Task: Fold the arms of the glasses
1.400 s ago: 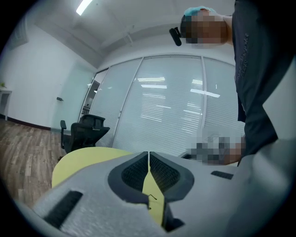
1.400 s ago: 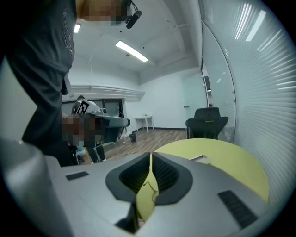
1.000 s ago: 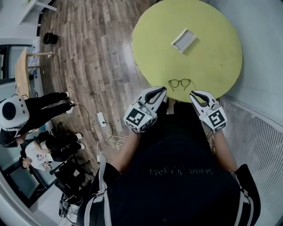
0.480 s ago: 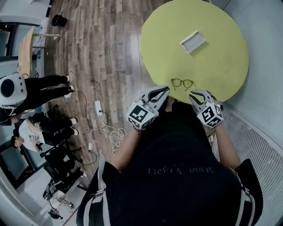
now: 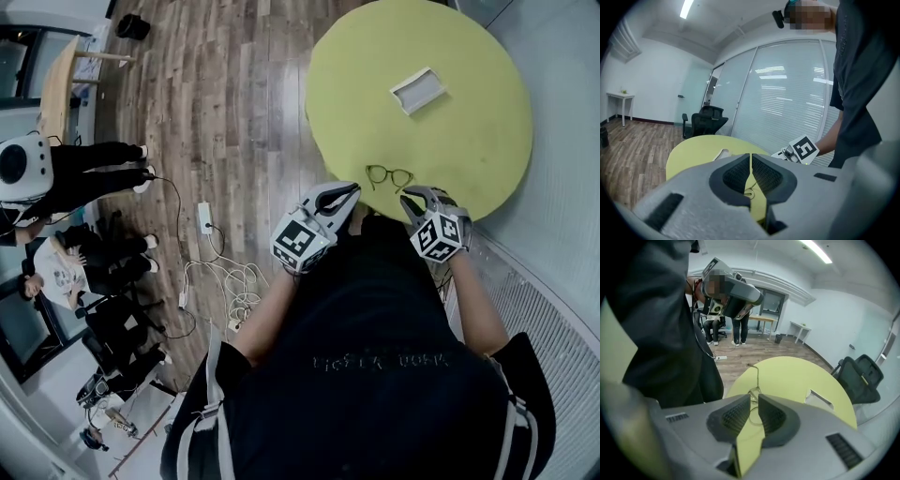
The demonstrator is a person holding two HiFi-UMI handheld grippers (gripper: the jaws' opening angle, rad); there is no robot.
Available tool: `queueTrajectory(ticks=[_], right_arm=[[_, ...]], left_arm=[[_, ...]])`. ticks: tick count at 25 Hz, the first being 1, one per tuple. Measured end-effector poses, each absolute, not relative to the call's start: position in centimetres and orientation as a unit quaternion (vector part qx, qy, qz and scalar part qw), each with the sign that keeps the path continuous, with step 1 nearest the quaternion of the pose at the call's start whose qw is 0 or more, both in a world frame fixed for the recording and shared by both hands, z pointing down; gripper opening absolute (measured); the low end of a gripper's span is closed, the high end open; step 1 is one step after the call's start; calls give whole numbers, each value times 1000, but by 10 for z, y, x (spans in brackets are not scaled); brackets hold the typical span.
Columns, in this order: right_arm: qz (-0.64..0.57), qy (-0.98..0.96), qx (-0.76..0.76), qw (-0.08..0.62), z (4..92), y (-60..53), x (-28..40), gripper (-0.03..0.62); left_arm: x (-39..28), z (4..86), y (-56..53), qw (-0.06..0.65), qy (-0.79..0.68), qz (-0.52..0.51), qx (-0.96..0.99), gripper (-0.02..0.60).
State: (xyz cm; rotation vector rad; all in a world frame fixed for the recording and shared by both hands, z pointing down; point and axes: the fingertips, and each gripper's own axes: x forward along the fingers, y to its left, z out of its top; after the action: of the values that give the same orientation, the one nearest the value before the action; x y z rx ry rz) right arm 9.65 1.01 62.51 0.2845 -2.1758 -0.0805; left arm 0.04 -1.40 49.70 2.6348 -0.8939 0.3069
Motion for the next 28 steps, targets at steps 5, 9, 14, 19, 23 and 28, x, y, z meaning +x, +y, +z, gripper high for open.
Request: queueTrajectory(ticks=[5,9,14,19,23,28], right_arm=[[-56,-868,100,483,639,0,94,34],[-63,-850,82,517,651,-3,98,34],[-77,-839,57,536,666,-4,95,34],[-79,-837,40,539,668,-7,90,32],[-84,-836,33,542,667,-7,86,32],[-76,-839,38,538,675,-19,77,31]], left_arm=[[-2,498,-16,165,-323,106,926,28],[-2,498,-17,173,-323,104,925,28],[-5,503,-16,173,-325,104,924,28],[-6,503,-17,176,-328,106,922,28],[-6,502,-14,182,-328,104,921,28],[-8,507,-18,184,-325,107,921,28]])
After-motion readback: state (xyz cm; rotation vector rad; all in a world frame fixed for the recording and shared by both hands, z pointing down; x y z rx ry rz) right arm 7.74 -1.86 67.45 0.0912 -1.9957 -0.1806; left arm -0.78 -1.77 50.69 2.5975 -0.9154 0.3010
